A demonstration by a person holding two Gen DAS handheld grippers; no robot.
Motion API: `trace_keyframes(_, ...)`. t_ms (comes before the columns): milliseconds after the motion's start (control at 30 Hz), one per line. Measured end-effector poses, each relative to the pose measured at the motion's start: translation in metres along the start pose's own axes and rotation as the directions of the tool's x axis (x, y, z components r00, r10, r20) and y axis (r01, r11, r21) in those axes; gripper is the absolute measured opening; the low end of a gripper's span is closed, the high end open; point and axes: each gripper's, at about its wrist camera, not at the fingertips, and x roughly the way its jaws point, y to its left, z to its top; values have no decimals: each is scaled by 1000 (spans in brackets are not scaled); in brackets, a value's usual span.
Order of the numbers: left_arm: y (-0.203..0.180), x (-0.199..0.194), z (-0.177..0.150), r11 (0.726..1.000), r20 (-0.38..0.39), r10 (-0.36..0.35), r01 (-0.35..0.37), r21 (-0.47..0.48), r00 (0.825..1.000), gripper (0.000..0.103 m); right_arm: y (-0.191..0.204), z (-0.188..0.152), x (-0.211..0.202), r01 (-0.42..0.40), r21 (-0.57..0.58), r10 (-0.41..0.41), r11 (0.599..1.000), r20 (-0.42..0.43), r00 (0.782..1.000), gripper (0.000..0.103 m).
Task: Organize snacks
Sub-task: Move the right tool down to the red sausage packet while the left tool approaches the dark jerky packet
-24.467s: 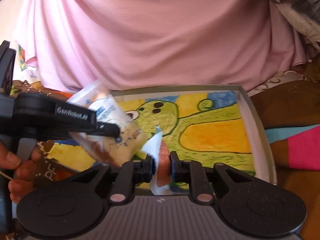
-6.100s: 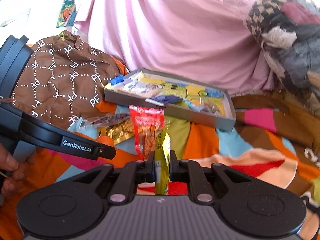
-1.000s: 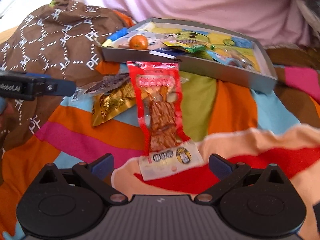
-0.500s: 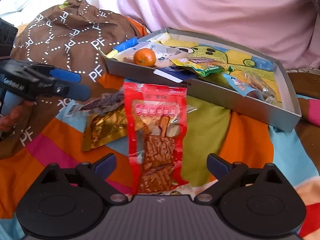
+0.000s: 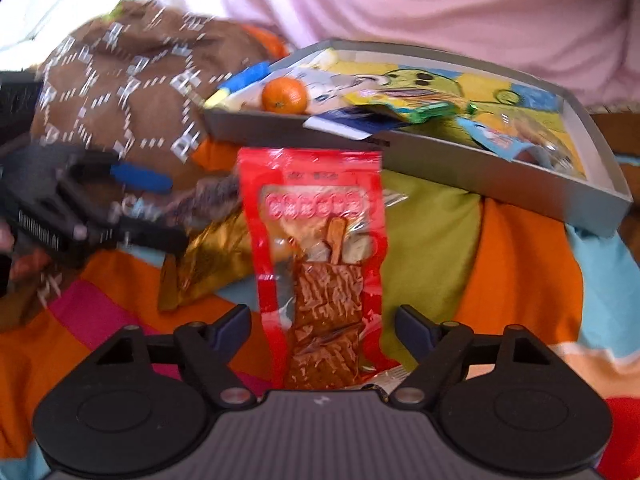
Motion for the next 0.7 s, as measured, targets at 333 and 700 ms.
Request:
trace_keyframes(333, 2, 0, 4, 998, -69, -51, 53, 20, 996, 84, 0, -3, -9, -14, 74, 13, 997, 4, 1000, 66)
trace_keyframes(700, -7, -12, 3, 994, -136, 16, -31, -103, 991, 75, 12, -20, -24, 38, 187, -27, 982, -61, 998, 64)
